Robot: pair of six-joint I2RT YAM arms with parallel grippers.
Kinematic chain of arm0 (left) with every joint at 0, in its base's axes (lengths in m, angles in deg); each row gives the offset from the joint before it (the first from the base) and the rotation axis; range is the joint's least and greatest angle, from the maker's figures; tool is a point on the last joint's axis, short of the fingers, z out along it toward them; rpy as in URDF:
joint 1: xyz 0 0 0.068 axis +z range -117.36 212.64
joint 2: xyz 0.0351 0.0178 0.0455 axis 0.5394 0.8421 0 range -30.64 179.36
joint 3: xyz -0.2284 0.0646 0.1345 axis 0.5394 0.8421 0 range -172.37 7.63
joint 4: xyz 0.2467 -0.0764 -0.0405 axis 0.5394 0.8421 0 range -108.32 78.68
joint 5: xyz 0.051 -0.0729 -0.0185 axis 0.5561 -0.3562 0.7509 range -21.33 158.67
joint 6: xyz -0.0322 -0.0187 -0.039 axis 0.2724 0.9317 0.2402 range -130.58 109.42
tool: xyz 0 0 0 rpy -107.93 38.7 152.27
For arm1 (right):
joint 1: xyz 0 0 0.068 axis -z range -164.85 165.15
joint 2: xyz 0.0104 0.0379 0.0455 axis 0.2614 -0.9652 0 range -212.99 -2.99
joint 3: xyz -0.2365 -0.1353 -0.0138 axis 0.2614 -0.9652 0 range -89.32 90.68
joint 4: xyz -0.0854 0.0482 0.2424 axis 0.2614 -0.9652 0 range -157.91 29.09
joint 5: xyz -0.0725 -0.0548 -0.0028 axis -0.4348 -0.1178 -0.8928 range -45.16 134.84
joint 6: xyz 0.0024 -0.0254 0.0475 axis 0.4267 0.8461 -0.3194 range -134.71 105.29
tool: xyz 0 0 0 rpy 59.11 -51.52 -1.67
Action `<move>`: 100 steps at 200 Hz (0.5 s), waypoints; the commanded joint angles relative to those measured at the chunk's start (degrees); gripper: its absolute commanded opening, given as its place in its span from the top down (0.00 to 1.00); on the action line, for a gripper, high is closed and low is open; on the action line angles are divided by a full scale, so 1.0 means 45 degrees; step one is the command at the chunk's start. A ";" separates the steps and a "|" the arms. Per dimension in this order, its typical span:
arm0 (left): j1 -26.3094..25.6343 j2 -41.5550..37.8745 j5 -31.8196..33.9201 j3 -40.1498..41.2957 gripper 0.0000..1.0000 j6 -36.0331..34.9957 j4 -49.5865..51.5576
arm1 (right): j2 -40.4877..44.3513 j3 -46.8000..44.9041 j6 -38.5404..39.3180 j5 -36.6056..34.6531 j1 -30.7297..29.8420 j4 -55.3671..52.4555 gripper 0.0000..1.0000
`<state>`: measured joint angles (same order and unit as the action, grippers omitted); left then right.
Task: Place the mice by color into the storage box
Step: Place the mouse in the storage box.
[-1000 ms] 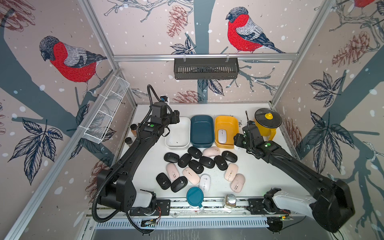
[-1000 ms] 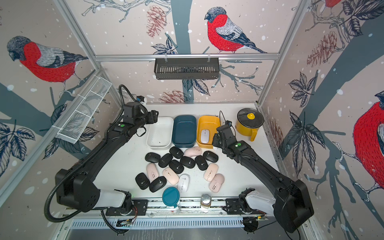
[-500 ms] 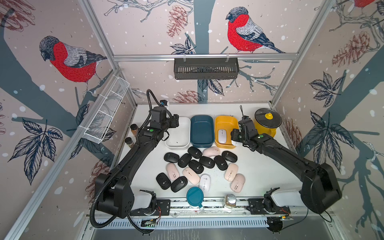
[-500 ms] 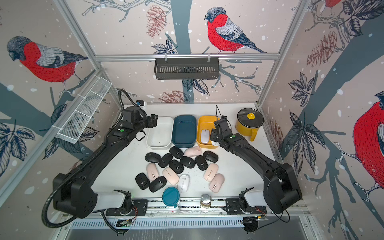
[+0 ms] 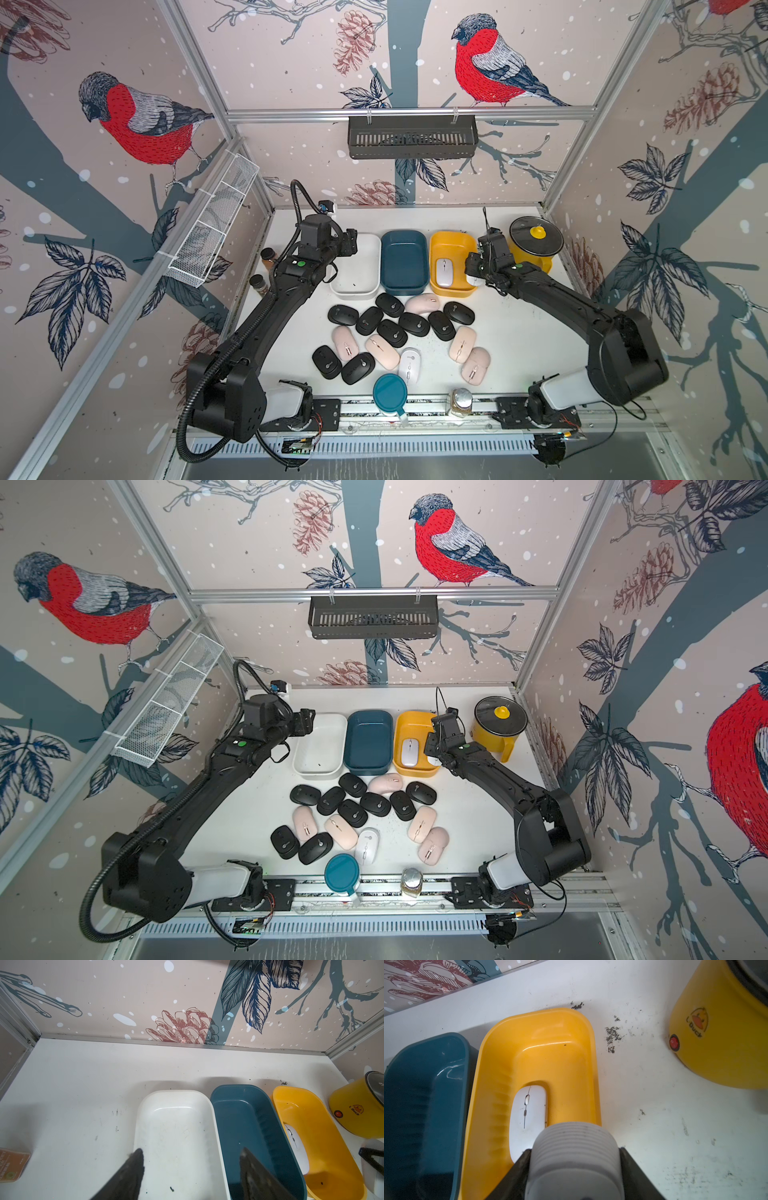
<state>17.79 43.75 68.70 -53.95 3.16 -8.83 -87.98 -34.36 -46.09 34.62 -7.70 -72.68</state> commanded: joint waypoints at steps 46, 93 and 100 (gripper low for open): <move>-0.0008 -0.0223 -0.0024 0.0074 0.28 -0.0007 -0.0384 | -0.1626 0.1129 0.0434 0.0045 -0.0071 0.0654 0.45; -0.0005 -0.0164 -0.0183 0.0091 0.28 0.0131 -0.0426 | -0.2713 0.1692 0.0558 -0.0514 -0.0218 0.0540 0.45; -0.0003 -0.0154 -0.0183 0.0091 0.28 0.0131 -0.0412 | -0.2800 0.1723 0.0555 -0.0587 -0.0236 0.0531 0.45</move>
<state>17.79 42.92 68.51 -53.32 3.20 -9.00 -99.39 -27.50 -44.32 34.10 -8.53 -71.17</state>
